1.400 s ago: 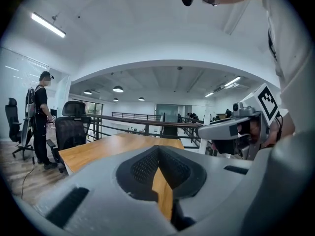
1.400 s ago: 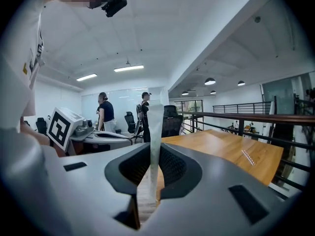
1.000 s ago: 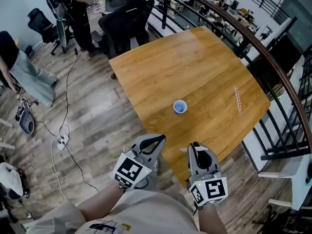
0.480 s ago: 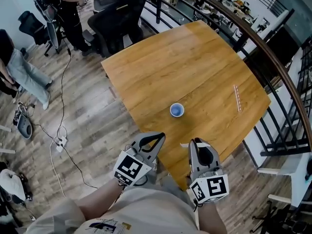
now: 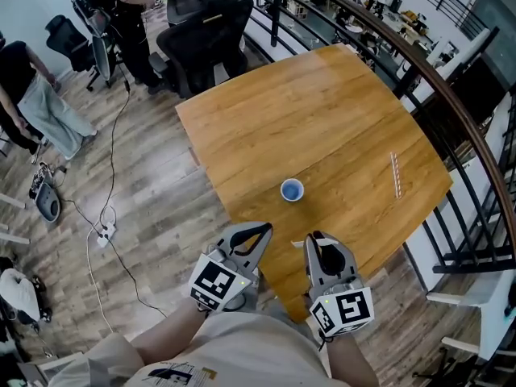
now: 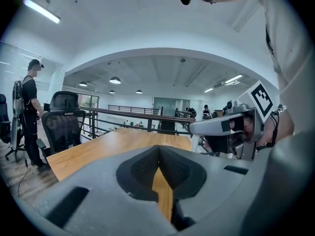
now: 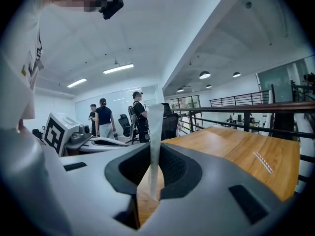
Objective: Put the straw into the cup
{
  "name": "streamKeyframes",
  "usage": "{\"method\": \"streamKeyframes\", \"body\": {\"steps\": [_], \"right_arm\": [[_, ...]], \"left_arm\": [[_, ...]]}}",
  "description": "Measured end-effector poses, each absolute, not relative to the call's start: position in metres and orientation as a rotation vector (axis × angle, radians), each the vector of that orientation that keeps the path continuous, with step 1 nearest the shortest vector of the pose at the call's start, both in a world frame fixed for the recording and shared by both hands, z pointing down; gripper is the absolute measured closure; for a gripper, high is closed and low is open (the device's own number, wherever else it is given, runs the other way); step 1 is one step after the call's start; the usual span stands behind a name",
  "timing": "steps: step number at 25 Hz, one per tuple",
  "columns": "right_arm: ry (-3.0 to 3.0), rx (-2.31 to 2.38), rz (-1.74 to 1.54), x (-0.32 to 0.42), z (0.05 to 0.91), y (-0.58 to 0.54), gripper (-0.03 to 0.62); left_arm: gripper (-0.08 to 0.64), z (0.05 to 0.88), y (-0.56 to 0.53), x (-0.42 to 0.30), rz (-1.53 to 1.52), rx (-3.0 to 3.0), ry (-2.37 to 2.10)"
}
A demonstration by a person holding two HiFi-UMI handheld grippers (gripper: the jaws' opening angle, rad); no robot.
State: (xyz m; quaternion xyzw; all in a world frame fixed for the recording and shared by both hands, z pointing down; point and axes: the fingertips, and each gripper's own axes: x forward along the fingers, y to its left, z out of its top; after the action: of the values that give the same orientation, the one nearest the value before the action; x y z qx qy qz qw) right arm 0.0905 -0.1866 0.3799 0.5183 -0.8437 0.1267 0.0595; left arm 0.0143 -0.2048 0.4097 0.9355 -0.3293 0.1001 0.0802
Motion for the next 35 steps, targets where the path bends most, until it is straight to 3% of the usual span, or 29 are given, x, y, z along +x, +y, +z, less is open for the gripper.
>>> {"method": "streamKeyframes", "body": {"steps": [13, 24, 35], "right_arm": [[-2.637, 1.489, 0.451, 0.090, 0.384, -0.218, 0.538], [-2.659, 1.574, 0.288, 0.092, 0.363, -0.286, 0.538], [-2.536, 1.555, 0.227, 0.101, 0.427, -0.334, 0.538]], "left_arm": [[0.546, 0.409, -0.227, 0.015, 0.300, 2.822, -1.063], [0.546, 0.411, -0.270, 0.024, 0.325, 2.865, -1.053], [0.546, 0.463, -0.314, 0.034, 0.344, 2.807, -1.076]]}}
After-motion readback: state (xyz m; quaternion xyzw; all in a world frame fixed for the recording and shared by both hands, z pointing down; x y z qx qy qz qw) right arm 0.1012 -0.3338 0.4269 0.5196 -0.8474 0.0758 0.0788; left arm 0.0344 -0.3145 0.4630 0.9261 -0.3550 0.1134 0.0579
